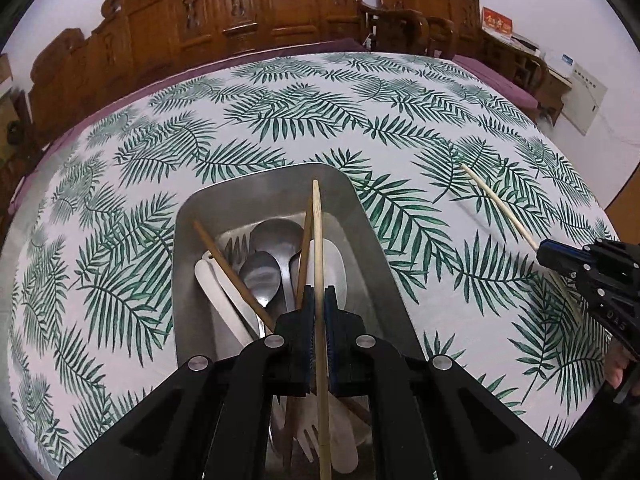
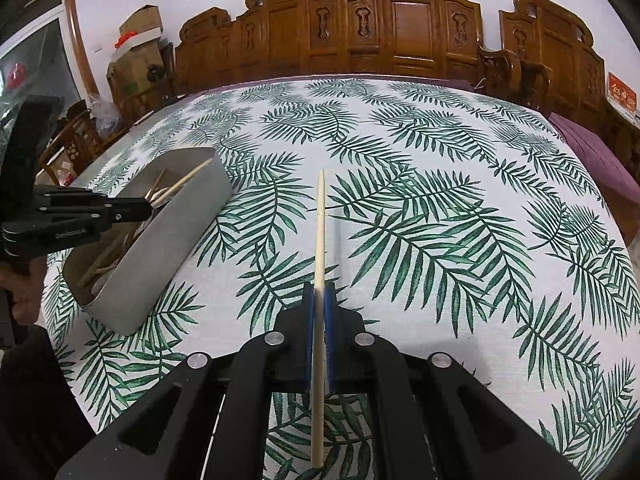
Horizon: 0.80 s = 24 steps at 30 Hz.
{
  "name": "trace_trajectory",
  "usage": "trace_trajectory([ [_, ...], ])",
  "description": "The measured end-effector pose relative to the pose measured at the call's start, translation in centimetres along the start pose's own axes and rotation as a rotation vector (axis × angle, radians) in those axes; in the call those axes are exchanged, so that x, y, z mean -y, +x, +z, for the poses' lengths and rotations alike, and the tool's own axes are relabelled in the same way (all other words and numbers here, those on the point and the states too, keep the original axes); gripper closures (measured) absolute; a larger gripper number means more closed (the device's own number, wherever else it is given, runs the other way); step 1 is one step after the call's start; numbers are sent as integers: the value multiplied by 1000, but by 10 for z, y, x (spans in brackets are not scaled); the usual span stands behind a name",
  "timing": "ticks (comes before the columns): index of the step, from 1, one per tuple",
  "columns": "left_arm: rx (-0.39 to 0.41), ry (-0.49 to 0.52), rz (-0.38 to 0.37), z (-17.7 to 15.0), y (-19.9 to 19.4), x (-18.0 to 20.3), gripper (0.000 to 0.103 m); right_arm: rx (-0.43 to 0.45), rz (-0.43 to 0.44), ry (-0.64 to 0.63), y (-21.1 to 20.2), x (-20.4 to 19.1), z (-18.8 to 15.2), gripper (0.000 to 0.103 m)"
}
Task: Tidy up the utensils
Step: 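Carry the chopstick into the metal tray and open the left tool, then lower the held chopstick into the tray and open the right tool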
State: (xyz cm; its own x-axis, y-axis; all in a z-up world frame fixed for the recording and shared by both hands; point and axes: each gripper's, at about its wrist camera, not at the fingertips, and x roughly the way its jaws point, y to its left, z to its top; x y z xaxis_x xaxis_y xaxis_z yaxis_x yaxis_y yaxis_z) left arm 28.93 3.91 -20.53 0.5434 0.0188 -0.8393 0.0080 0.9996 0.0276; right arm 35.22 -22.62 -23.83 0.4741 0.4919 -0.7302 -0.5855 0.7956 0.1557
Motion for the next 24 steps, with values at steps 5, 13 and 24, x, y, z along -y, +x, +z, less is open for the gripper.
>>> trace_trajectory([
  [5,15,0,12,-5,-9,-1,82,4,16,-8,-2,-5,2,97],
  [13,61,-21,21,-22,-43,-8,68,28,53,-30,-12,-24,7,97],
  [24,117,-75,32,-31,-81,-25,18,52,99,-94,-25,-71,31,97],
])
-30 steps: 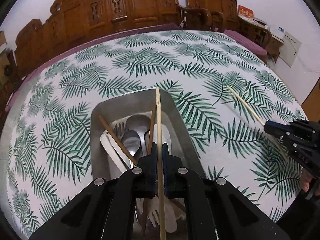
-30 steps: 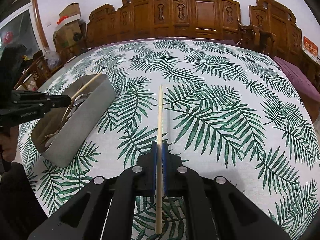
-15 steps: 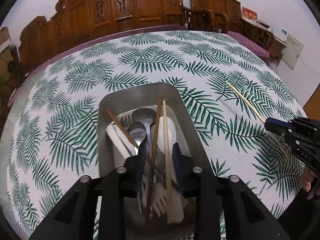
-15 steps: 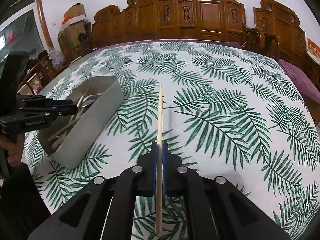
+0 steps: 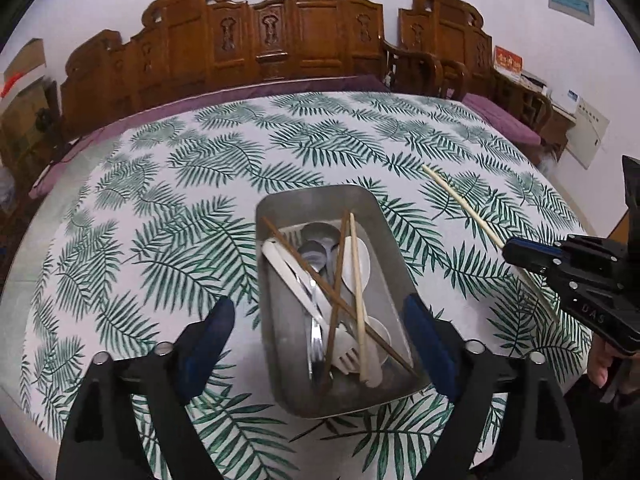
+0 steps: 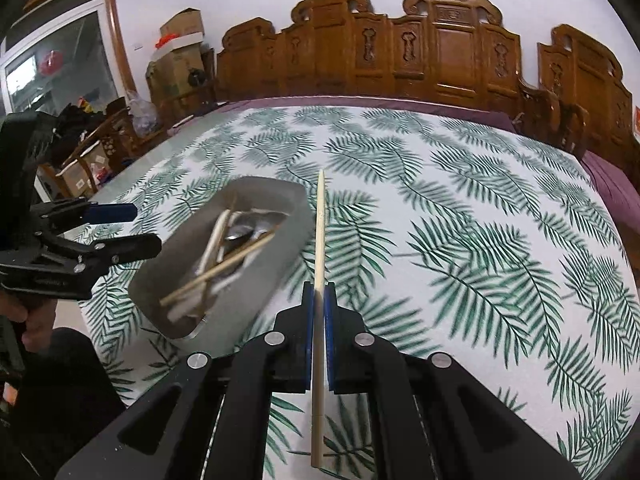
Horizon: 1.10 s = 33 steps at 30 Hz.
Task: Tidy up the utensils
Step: 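Lower the held chopstick into the tray and open the right tool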
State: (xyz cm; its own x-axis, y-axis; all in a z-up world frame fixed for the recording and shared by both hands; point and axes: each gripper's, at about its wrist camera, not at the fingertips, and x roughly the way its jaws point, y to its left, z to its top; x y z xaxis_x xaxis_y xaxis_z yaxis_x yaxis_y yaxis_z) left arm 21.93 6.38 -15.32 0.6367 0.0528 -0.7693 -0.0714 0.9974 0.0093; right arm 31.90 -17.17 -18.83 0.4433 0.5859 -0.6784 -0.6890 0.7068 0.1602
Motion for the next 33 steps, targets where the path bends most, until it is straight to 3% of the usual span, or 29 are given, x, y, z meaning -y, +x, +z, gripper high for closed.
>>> trace_trajectory([
  [22,29,-71,18,-24,-32,-57,15,-83,124,115,62,-62,39,97],
  [33,24,-85,17,-28,-32,-64,15,-140,125,206,98,-76,42,97],
])
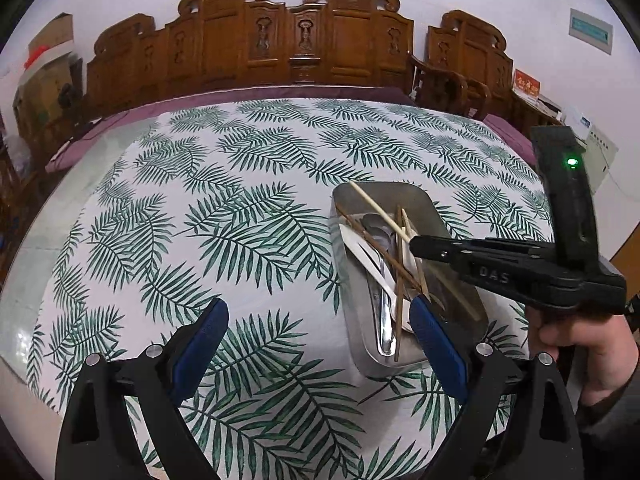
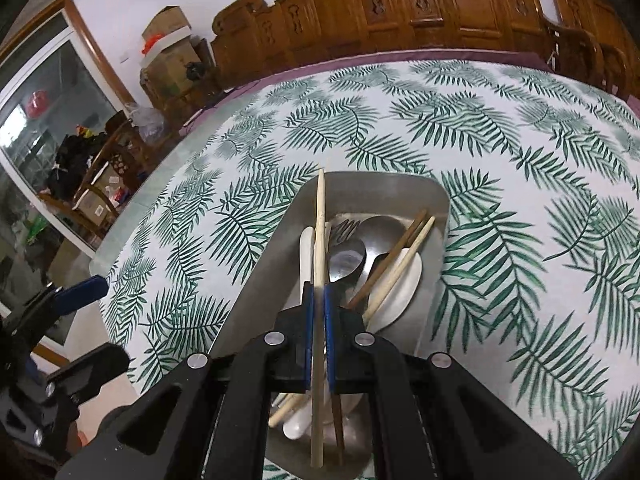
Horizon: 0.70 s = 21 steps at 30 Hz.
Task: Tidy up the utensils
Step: 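Lower the held chopstick into the tray and open the right tool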
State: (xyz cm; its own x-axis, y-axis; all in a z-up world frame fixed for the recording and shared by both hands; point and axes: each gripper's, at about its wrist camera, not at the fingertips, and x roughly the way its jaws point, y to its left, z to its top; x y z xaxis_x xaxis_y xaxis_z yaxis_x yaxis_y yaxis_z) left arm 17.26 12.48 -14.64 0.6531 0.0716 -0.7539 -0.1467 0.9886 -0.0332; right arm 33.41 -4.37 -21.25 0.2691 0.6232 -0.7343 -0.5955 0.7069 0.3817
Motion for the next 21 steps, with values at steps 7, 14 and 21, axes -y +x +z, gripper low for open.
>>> trace_trajectory([
  [7,-2,-13,2,-2,0,-5,15,-22,16,84,16,2,1,97],
  [14,-1,-15,4,-2,0,-9,15,-36,26,76,24,-8,-1,96],
  [21,-1,-16,7,-2,0,-12,15,-51,49,45,31,-15,-2,95],
])
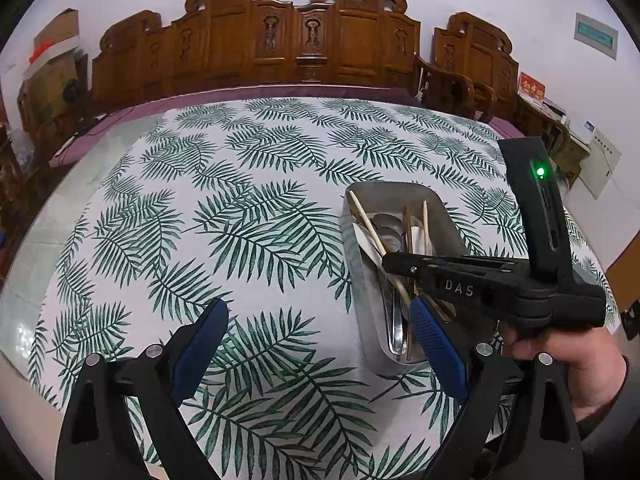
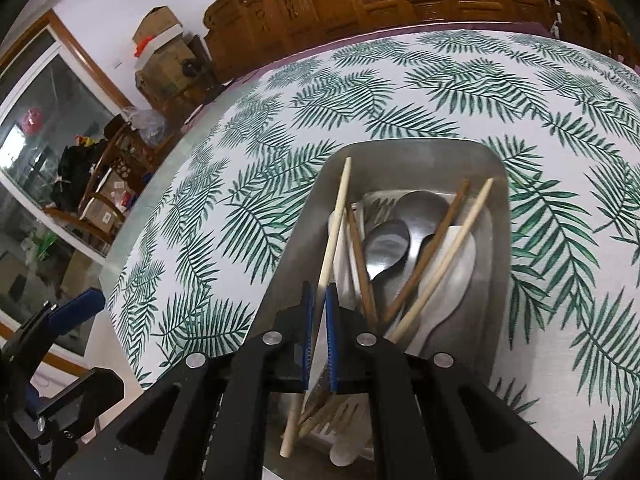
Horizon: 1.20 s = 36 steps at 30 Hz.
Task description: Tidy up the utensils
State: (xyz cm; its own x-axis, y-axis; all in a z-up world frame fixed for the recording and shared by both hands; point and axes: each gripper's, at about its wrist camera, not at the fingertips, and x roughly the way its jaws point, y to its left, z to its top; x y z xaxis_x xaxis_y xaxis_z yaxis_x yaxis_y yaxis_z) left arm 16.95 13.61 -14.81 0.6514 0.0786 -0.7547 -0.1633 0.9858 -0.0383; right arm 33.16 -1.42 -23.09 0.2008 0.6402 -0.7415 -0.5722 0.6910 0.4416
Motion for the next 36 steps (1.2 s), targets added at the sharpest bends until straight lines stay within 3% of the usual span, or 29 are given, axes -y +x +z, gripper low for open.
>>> trace_trajectory([
  [7,2,-1,-1,0,0,0,15,20,9,-42,-8,0,-1,92],
  [20,37,4,-28,4,-18,17,15,133,-102,-157,-75,10,-16,91],
  [24,55,13,-37,4,-27,28,15,171,-139,-161,-101,18,-25,80],
  [28,71,16,-55,2,-38,38,15,210,-192,-168,-128,22,-37,53],
  [32,101,25,-54,-1,-51,49,8,255,-220,-168,-157,24,-51,34],
  [36,115,40,-53,-5,-63,61,8,293,-242,-165,-180,23,-63,14],
])
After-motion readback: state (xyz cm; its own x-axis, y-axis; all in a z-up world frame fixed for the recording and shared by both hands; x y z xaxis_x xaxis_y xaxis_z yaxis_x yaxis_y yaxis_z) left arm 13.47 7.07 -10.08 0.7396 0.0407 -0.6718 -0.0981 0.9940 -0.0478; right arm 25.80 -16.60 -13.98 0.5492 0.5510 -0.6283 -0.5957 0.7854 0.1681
